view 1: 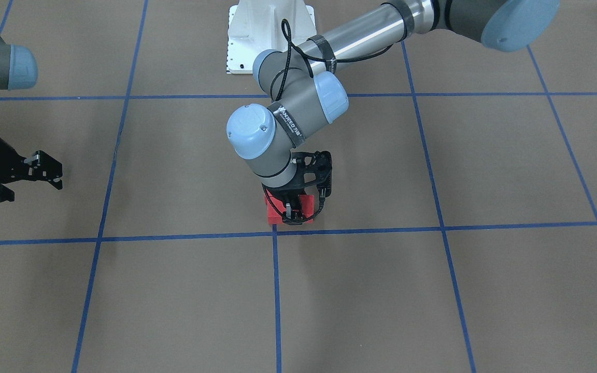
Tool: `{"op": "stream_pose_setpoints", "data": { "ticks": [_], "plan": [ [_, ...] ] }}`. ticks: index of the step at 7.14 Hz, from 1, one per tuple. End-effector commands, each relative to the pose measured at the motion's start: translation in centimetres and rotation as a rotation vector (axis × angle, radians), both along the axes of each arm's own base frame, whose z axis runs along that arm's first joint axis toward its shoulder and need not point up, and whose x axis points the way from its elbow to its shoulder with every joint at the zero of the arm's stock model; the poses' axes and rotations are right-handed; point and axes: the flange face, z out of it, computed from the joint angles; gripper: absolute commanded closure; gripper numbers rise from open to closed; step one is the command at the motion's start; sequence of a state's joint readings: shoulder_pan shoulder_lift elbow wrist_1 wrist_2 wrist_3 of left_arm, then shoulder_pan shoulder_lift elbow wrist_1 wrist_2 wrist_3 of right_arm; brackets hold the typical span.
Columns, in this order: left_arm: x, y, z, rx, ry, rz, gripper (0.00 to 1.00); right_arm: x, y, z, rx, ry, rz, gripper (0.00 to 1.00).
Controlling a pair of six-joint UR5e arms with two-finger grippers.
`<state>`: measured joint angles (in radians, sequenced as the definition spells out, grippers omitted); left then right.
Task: Form red blocks into L shape at center
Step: 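Lower the cube beside the farther cube of the pair with the left gripper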
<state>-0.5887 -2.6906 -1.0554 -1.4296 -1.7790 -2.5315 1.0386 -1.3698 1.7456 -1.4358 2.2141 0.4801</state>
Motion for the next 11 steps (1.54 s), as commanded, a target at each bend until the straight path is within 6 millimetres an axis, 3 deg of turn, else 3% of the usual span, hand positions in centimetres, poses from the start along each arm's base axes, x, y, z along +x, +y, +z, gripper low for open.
{"op": "stream_pose_setpoints", "data": {
  "ticks": [1, 7, 11],
  "plan": [
    [0.23, 0.26, 0.0, 0.003, -0.001, 0.007, 1.0, 0.0, 0.0, 0.0, 0.0, 0.0, 0.0, 0.01],
    [0.32, 0.36, 0.0, 0.004, -0.001, 0.011, 0.91, -0.02, -0.04, -0.09, 0.002, 0.0, 0.0, 0.01],
    [0.33, 0.35, -0.06, 0.007, 0.003, 0.012, 0.8, -0.05, -0.07, -0.18, 0.003, -0.002, -0.002, 0.01]
  ]
}}
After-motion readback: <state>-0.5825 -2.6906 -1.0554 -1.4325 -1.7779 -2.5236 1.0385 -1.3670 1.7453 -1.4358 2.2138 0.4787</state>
